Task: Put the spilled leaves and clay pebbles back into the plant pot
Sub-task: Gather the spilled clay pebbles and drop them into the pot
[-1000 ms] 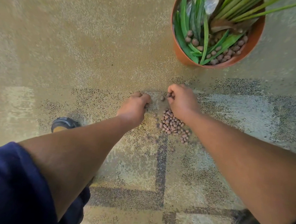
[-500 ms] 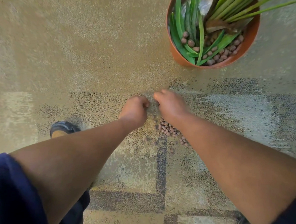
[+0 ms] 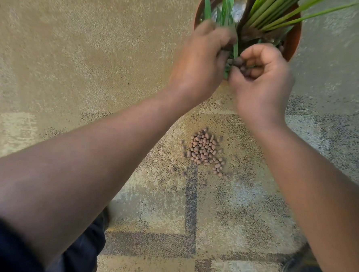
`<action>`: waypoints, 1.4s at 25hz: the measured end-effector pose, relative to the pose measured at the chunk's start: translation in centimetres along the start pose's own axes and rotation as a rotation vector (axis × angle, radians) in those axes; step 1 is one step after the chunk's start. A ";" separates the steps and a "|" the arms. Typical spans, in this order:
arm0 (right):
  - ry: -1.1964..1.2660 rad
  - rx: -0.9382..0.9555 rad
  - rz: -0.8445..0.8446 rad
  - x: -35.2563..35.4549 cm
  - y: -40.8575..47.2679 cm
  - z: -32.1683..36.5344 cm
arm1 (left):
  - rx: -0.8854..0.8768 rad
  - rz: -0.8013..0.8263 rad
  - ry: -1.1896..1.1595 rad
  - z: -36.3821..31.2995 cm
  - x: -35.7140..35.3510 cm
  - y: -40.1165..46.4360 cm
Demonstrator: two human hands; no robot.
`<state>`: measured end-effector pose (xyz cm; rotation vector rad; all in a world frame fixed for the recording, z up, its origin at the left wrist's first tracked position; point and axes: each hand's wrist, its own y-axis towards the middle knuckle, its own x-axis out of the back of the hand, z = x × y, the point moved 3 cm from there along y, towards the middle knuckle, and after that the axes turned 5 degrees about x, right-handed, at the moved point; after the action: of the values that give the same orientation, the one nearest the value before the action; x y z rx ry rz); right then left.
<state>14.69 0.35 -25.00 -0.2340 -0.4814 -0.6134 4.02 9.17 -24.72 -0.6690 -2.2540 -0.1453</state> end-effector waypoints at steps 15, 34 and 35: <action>-0.111 0.142 0.063 -0.3 -5.3 -2.9 | -0.170 -0.089 0.111 2.1 -1.6 -4.8; -0.510 -0.549 0.523 -1.8 -19.7 -13.7 | 0.359 0.732 0.380 11.7 -8.3 -22.8; -0.495 -0.559 0.504 -1.9 -19.8 -13.7 | 0.347 0.718 0.355 11.5 -8.4 -22.8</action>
<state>6.33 -19.27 -36.42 -1.0228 -0.6871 -0.1726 -10.25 -10.38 -36.45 -1.1094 -1.5386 0.4352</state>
